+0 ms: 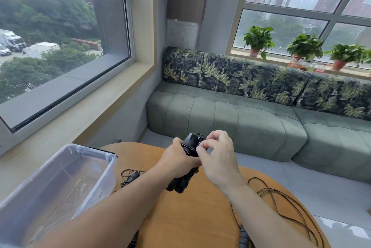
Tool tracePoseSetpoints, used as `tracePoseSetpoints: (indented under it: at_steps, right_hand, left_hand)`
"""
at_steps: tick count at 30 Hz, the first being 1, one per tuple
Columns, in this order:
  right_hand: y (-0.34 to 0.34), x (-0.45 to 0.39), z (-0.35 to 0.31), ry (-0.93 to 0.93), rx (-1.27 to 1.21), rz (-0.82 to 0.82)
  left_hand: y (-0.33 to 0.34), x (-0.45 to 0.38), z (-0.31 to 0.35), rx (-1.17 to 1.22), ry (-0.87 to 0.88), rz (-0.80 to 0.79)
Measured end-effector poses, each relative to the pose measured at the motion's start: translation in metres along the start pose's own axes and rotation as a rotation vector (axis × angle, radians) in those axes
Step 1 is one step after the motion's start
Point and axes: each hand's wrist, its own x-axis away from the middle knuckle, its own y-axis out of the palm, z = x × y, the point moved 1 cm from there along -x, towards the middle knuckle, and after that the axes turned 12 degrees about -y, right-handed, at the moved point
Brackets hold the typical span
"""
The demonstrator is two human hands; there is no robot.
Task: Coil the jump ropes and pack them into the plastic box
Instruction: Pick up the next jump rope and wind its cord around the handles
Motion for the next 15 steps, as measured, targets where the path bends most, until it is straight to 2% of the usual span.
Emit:
tracePoseSetpoints:
  at_steps: [3,7,10,15]
  right_hand:
    - [0.004,-0.002,-0.001,-0.017,-0.037,-0.002]
    - [-0.004,-0.017,-0.005,0.121,-0.202,-0.068]
    - [-0.009,-0.026,-0.006,0.232,-0.342,-0.062]
    - [-0.005,-0.03,0.003,0.477,-0.582,0.08]
  left_hand:
    - [-0.002,-0.002,-0.003,-0.011,-0.012,-0.023]
    - [-0.007,-0.007,-0.007,-0.014,0.028,-0.041]
    - [-0.007,-0.008,-0.005,0.091,0.038,-0.075]
    - [0.0,-0.014,-0.019,0.426,-0.074,-0.352]
